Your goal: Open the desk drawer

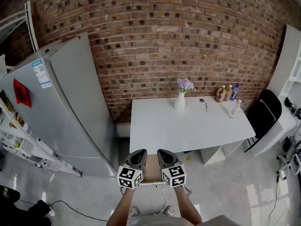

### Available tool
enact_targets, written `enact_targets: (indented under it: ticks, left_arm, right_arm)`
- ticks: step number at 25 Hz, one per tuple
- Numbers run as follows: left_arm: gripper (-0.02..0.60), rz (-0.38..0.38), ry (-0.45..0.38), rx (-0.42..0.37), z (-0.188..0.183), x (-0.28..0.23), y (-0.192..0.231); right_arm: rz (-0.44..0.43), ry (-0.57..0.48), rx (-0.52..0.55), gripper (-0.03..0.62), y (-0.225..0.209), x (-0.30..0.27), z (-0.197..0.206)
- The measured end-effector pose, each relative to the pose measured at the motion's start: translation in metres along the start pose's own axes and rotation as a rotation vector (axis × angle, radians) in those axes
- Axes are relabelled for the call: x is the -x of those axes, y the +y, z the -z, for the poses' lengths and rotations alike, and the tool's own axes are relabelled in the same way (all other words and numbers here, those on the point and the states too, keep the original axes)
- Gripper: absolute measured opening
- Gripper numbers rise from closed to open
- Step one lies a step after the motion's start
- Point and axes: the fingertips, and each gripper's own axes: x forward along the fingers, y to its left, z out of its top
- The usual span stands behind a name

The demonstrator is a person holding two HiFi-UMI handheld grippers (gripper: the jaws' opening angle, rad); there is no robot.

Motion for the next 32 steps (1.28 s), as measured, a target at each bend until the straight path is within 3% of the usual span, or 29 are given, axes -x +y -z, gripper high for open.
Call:
enact_targets:
  ticks: [6, 32]
  left_arm:
    - [0.012, 0.002, -0.003, -0.003, -0.017, -0.001, 0.004]
    - [0.012, 0.037, 0.034, 0.002, -0.004, -0.017, 0.008]
  right_arm:
    - [-0.005, 0.032, -0.011, 0.017, 0.007, -0.003, -0.003]
    - [0.017, 0.060, -0.007, 0.017, -0.003, -0.016, -0.011]
